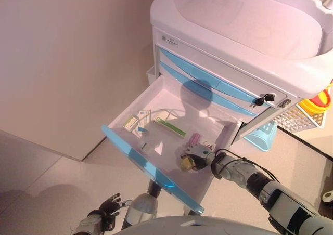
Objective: Open the drawer and pick up the medicine
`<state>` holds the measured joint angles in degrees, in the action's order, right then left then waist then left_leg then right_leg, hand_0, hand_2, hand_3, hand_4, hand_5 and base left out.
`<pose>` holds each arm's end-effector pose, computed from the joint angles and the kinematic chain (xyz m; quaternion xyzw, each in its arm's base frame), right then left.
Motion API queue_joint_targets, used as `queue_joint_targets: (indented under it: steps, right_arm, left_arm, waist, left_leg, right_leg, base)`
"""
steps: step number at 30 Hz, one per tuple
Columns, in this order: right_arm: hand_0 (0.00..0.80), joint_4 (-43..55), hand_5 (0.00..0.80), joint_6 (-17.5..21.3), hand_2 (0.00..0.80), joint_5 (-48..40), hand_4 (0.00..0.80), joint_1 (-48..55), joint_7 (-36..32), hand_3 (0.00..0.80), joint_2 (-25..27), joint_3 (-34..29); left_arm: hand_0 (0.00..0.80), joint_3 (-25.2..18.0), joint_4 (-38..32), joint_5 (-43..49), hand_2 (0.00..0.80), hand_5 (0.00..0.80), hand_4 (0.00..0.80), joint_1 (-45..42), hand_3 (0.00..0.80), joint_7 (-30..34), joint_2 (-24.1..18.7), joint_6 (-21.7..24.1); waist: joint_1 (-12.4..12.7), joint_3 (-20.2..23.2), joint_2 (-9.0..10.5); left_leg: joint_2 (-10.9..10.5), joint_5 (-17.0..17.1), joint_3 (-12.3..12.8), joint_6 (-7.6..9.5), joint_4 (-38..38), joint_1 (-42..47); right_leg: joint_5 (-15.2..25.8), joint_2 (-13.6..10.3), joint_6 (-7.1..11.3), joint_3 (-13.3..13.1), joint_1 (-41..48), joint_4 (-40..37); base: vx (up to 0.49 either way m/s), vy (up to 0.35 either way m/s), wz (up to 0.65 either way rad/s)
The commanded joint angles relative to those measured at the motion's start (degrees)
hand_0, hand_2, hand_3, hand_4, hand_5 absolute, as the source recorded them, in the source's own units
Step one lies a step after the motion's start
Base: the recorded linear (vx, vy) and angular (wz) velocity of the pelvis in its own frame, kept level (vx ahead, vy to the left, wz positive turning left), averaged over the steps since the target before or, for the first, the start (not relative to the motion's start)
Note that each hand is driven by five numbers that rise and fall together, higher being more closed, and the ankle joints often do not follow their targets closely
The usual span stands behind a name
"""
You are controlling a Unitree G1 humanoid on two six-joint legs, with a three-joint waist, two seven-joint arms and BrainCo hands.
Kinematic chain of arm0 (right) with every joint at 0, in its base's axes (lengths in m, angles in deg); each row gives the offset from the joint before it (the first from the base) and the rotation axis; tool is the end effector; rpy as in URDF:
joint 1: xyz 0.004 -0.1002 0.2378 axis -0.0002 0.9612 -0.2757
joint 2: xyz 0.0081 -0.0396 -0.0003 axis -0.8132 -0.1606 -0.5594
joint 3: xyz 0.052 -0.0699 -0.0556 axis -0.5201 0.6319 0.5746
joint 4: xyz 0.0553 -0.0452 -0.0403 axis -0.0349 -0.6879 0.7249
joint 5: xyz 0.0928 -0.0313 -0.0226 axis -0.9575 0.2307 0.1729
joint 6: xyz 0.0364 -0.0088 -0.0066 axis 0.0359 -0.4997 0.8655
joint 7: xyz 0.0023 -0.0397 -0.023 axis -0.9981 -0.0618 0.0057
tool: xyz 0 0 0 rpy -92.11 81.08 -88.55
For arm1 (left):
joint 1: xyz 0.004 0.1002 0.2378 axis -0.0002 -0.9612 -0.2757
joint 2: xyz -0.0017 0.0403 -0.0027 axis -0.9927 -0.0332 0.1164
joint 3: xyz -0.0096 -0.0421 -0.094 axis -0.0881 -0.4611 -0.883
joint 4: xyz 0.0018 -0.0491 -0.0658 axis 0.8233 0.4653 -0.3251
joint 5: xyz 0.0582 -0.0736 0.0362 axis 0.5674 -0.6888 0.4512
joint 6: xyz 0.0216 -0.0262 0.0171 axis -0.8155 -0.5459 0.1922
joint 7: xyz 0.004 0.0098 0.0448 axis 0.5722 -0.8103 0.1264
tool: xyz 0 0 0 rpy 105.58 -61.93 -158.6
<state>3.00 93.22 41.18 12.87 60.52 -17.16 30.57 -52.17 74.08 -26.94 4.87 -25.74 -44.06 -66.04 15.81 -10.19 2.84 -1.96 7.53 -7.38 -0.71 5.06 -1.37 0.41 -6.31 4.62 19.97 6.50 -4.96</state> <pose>0.2180 -0.1623 -0.0326 -0.6647 -0.0658 0.4272 0.6094 0.0726 0.2406 -0.1089 -0.0248 0.5266 0.0144 0.8496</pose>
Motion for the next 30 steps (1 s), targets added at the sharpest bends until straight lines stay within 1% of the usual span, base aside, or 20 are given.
queue_joint_targets:
  steps: [1,7,11,13,15,16,18,21,22,23,24,26,28,30]
  right_arm:
    - [0.800,0.5,0.800,1.2,0.800,-1.1,0.800,-2.5,1.5,0.800,-1.1,2.8]
    - [0.800,0.3,0.800,0.9,0.800,-1.1,0.800,-2.1,1.8,0.800,-1.1,2.5]
    - [0.800,2.4,0.800,2.1,0.800,-1.8,0.800,-2.4,1.9,0.800,0.0,2.6]
    - [0.800,5.8,0.800,3.2,0.800,-3.8,0.800,-3.1,0.1,0.800,1.6,2.7]
    - [0.800,12.6,0.800,1.7,0.800,-11.4,0.800,-4.1,-5.9,0.800,4.5,3.0]
    - [0.800,18.5,0.800,0.1,0.800,-17.1,0.800,-4.5,-11.2,0.800,6.9,2.3]
    - [0.800,27.1,0.800,-2.9,0.800,-24.6,0.800,-4.5,-18.3,0.800,10.7,0.4]
    - [0.800,38.8,0.800,-6.3,0.800,-35.5,0.800,-4.6,-28.4,0.800,16.2,-5.5]
    - [0.800,42.1,0.800,-7.9,0.800,-40.3,0.800,-4.8,-31.3,0.800,17.9,-7.9]
    - [0.800,43.9,0.800,-9.3,0.800,-44.0,0.800,-5.1,-33.2,0.800,18.9,-9.7]
    - [0.800,45.9,0.800,-11.2,0.800,-49.7,0.800,-5.9,-35.7,0.800,20.0,-12.2]
    - [0.800,48.7,0.800,-15.3,0.800,-61.4,0.800,-7.1,-37.8,0.800,21.1,-16.8]
    - [0.800,49.7,0.800,-16.9,0.800,-69.4,0.800,-8.1,-39.0,0.800,21.1,-22.1]
    - [0.800,48.4,0.800,-17.6,0.800,-77.1,0.800,-9.7,-38.7,0.800,21.0,-26.8]
  left_arm:
    - [0.000,4.2,2.3,1.9,0.000,0.000,0.000,0.9,0.000,0.0,1.0,0.8]
    - [0.000,4.1,2.3,2.1,0.000,0.000,0.000,0.9,0.000,0.1,0.9,0.8]
    - [0.000,3.9,2.4,2.1,0.000,0.000,0.000,0.8,0.000,0.0,0.8,0.8]
    - [0.000,3.5,2.3,2.4,0.000,0.000,0.000,0.7,0.000,0.1,0.4,0.5]
    - [0.000,3.0,2.0,2.1,0.000,0.000,0.000,0.8,0.000,0.0,-0.2,-0.1]
    - [0.000,2.6,1.7,1.9,0.000,0.000,0.000,0.7,0.000,-0.1,-0.7,-0.6]
    - [0.000,1.9,1.4,1.3,0.000,0.000,0.000,0.6,0.000,-0.1,-1.3,-1.2]
    - [0.000,0.5,2.0,0.5,0.000,0.000,0.000,0.6,0.000,-0.2,-1.8,-1.4]
    - [0.000,0.2,2.2,0.2,0.000,0.000,0.000,0.6,0.000,-0.1,-1.9,-1.3]
    - [0.000,0.1,2.4,0.0,0.000,0.000,0.000,0.6,0.000,-0.1,-2.0,-1.2]
    - [0.000,0.0,2.5,-0.3,0.000,0.000,0.000,0.6,0.000,0.0,-2.1,-1.1]
    - [0.000,0.0,2.7,-0.8,0.000,0.000,0.000,0.6,0.000,0.1,-2.2,-0.7]
    - [0.000,0.1,3.0,-1.1,0.000,0.000,0.000,0.7,0.000,0.3,-2.2,-0.4]
    - [0.000,0.3,3.1,-1.1,0.000,0.000,0.000,0.7,0.000,0.6,-2.3,-0.3]
  waist:
    - [1.0,0.6,0.96]
    - [0.9,0.6,0.96]
    - [0.7,0.7,1.20]
    - [0.4,0.8,1.48]
    - [-0.3,0.9,1.93]
    - [-0.9,0.9,2.26]
    - [-2.0,1.1,2.73]
    - [-4.2,1.6,3.31]
    - [-4.9,1.8,3.47]
    - [-5.4,2.0,3.56]
    - [-5.9,2.2,3.67]
    - [-6.9,2.4,3.78]
    - [-7.6,2.7,3.77]
    - [-8.2,3.1,3.62]
  left_leg:
    - [-1.2,-8.8,1.7,1.31,-2.7,0.2]
    - [-1.2,-8.8,1.7,1.35,-2.8,0.3]
    - [-1.1,-8.9,1.9,1.29,-2.6,0.5]
    - [-1.0,-8.9,2.1,1.26,-2.5,0.7]
    - [-0.7,-9.0,2.6,1.16,-2.3,1.0]
    - [-0.4,-9.0,3.1,1.11,-2.3,1.2]
    - [-0.1,-9.1,3.9,1.07,-2.2,1.5]
    - [0.5,-9.2,5.4,1.11,-1.8,2.2]
    - [0.6,-9.2,6.0,1.12,-1.7,2.4]
    - [0.7,-9.3,6.3,1.13,-1.6,2.6]
    - [0.8,-9.5,6.7,1.17,-1.6,2.8]
    - [0.9,-9.7,7.4,1.22,-1.6,3.2]
    - [1.0,-10.0,8.1,1.32,-1.6,3.7]
    - [1.0,-10.4,8.5,1.48,-1.6,4.3]
  right_leg:
    - [-2.3,-3.7,1.80,-2.0,-5.3,7.4]
    - [-2.3,-3.7,1.76,-2.0,-5.2,7.4]
    - [-2.2,-3.5,1.82,-2.2,-5.0,7.2]
    - [-2.0,-3.4,1.90,-2.4,-5.0,7.1]
    - [-1.8,-3.2,2.02,-2.8,-4.9,6.9]
    - [-1.6,-3.1,2.10,-3.1,-4.9,6.7]
    - [-1.3,-2.8,2.16,-3.9,-4.9,6.6]
    - [-1.0,-2.3,2.27,-5.5,-5.0,6.4]
    - [-1.0,-2.2,2.30,-6.0,-5.1,6.4]
    - [-0.9,-2.1,2.32,-6.4,-5.2,6.5]
    - [-1.0,-2.0,2.34,-6.8,-5.3,6.5]
    - [-1.0,-1.9,2.36,-7.5,-5.3,6.7]
    - [-1.0,-1.9,2.40,-8.1,-5.1,6.8]
    - [-1.0,-2.0,2.56,-8.5,-5.0,7.0]
  base:
    - [0.000,0.000,0.00]
    - [0.000,0.000,0.00]
    - [0.000,0.000,0.00]
    - [0.000,0.000,0.00]
    - [0.000,0.000,0.00]
    - [-0.009,-0.022,-0.06]
    - [-0.008,-0.014,-0.10]
    - [-0.007,0.004,-0.20]
    - [-0.012,0.010,-0.27]
    - [-0.014,0.010,-0.27]
    - [-0.013,0.009,-0.25]
    - [-0.010,0.011,-0.26]
    - [-0.003,0.016,-0.22]
    - [0.012,0.029,-0.19]
